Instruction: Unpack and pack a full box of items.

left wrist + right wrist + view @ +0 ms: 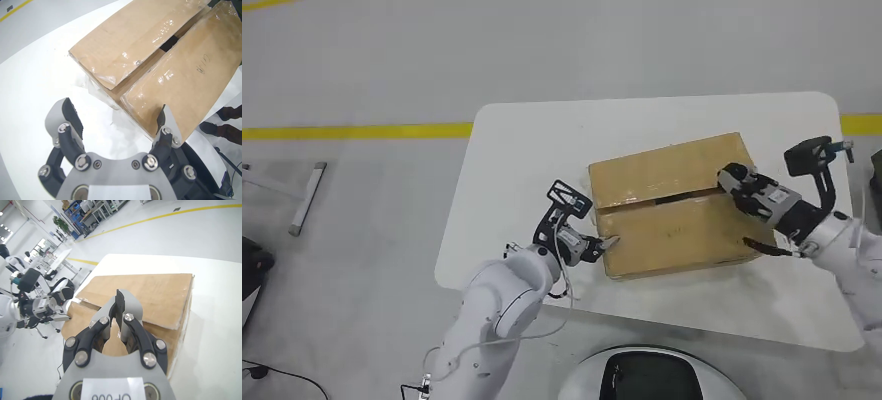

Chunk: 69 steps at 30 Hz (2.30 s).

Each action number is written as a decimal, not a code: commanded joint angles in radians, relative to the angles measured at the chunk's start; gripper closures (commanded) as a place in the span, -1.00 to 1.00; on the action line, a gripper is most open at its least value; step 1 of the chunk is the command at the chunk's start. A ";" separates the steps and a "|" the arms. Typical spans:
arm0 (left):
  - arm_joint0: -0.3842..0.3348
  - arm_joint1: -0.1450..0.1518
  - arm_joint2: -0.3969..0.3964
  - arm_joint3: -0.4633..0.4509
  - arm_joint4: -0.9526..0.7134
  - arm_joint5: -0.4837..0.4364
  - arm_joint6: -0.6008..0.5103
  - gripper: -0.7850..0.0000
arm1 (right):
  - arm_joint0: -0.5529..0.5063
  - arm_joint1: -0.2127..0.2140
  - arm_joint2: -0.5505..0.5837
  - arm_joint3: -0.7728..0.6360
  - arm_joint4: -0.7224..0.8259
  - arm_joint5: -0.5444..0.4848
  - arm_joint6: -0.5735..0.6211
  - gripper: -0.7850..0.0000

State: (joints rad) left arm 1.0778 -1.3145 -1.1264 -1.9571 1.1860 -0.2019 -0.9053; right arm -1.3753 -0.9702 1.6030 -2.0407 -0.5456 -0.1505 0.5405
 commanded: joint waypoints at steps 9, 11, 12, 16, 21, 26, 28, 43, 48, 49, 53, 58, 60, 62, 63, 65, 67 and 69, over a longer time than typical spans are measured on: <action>-0.006 0.001 0.006 0.003 0.006 0.019 -0.007 -1.00 | 0.057 -0.027 -0.230 0.040 -0.342 0.181 -0.143 1.00; -0.004 0.002 0.003 -0.004 0.011 0.017 -0.012 -1.00 | 0.072 -0.031 -0.254 0.053 -0.376 0.194 -0.148 1.00; -0.001 0.003 -0.001 -0.009 0.015 0.019 -0.015 -1.00 | 0.076 -0.033 -0.264 0.055 -0.380 0.200 -0.151 1.00; 0.017 0.008 -0.018 -0.040 0.039 0.024 -0.028 -1.00 | 0.085 -0.040 -0.285 0.058 -0.404 0.210 -0.160 1.00; 0.066 0.018 -0.061 -0.106 0.058 0.015 -0.023 -1.00 | 0.088 -0.046 -0.295 0.061 -0.419 0.216 -0.169 1.00; 0.126 0.033 -0.101 -0.135 0.191 -0.013 -0.011 -1.00 | 0.094 -0.052 -0.294 0.066 -0.408 0.217 -0.167 1.00; 0.146 0.035 -0.108 -0.132 0.180 -0.037 0.015 -1.00 | 0.095 -0.054 -0.292 0.069 -0.405 0.214 -0.162 1.00; 0.174 0.043 -0.083 -0.104 0.286 -0.103 0.045 -1.00 | 0.104 -0.068 -0.291 0.083 -0.399 0.204 -0.126 1.00; 0.152 0.044 -0.050 -0.068 0.420 -0.096 0.081 -1.00 | 0.102 -0.073 -0.287 0.090 -0.385 0.214 -0.114 1.00; 0.146 0.044 -0.036 -0.057 0.458 -0.095 0.093 -1.00 | 0.103 -0.074 -0.286 0.091 -0.386 0.213 -0.112 1.00; 0.133 0.038 0.011 -0.012 0.511 -0.063 0.164 -1.00 | 0.100 -0.077 -0.285 0.092 -0.383 0.214 -0.109 1.00; 0.108 0.033 0.048 0.028 0.554 -0.060 0.246 -1.00 | 0.095 -0.081 -0.285 0.090 -0.384 0.215 -0.105 1.00; 0.100 0.030 0.056 0.040 0.558 -0.051 0.277 -1.00 | 0.093 -0.083 -0.285 0.089 -0.382 0.215 -0.105 1.00; 0.092 0.028 0.064 0.053 0.573 -0.045 0.294 -1.00 | 0.093 -0.084 -0.284 0.088 -0.383 0.214 -0.103 1.00; 0.084 0.028 0.070 0.062 0.607 -0.046 0.286 -1.00 | 0.092 -0.085 -0.284 0.088 -0.383 0.214 -0.102 1.00; 0.079 0.024 0.080 0.066 0.610 -0.030 0.299 -1.00 | 0.092 -0.086 -0.281 0.089 -0.379 0.214 -0.101 1.00; 0.072 0.021 0.083 0.070 0.600 -0.017 0.307 -1.00 | 0.093 -0.088 -0.276 0.090 -0.373 0.212 -0.098 1.00; 0.068 0.019 0.086 0.075 0.603 -0.013 0.322 -1.00 | 0.094 -0.089 -0.271 0.089 -0.371 0.210 -0.095 1.00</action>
State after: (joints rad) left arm 1.1477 -1.2947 -1.0419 -1.8849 1.7875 -0.2180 -0.5925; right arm -1.2822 -1.0583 1.3293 -1.9511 -0.9178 0.0602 0.4439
